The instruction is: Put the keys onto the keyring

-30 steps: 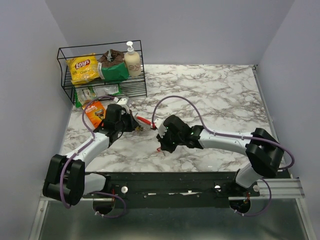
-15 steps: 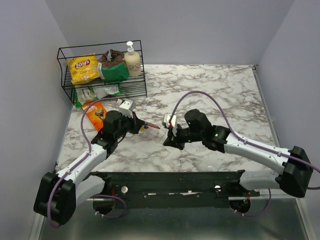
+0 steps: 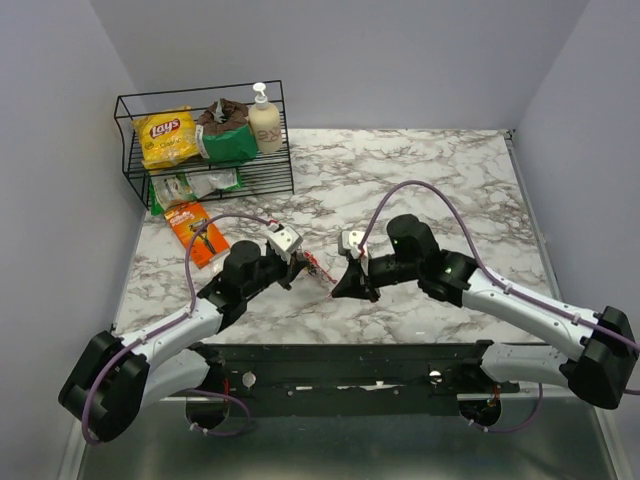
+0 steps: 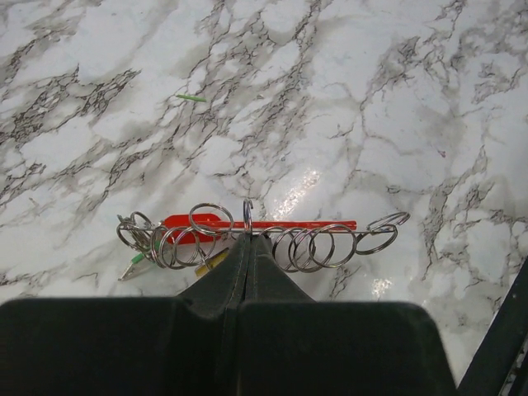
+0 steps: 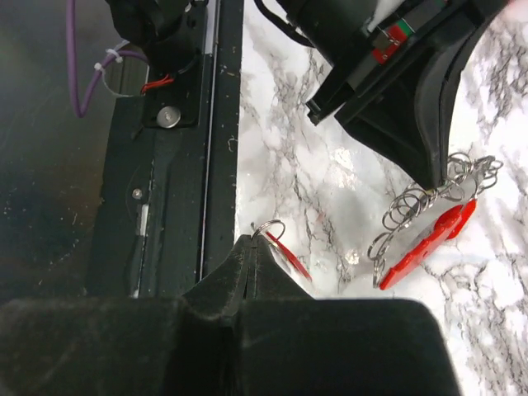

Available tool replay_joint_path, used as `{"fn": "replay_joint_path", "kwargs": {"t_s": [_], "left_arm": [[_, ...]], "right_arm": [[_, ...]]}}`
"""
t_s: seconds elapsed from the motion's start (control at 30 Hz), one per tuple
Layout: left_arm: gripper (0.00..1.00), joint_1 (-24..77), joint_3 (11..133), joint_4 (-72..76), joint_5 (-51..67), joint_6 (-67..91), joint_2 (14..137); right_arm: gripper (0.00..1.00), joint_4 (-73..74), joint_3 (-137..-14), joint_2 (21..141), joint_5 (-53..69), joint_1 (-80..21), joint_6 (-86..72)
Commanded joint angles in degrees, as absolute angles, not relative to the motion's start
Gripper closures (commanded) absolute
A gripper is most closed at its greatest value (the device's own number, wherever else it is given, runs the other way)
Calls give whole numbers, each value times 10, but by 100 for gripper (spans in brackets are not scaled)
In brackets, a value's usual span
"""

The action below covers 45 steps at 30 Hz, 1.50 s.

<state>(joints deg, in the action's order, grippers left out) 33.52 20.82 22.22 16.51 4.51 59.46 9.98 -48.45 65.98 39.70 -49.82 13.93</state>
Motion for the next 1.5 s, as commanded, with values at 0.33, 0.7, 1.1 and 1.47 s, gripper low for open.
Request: {"fn": "replay_joint_path", "kwargs": {"t_s": [0.33,0.7,1.1,1.47], "left_arm": [[100,338,209,264,-12,25,566],[100,338,244,230,-64,40,572],[100,317,265,189,-107,70,570],[100,291,275,175,-67,82,581]], "right_arm": [[99,123,-472,806,275,-486,38],[74,170,-533,902,112,-485,-27],[23,146,-521,874,79,-484,-44],[33,186,-567,932,105,-475,-121]]}}
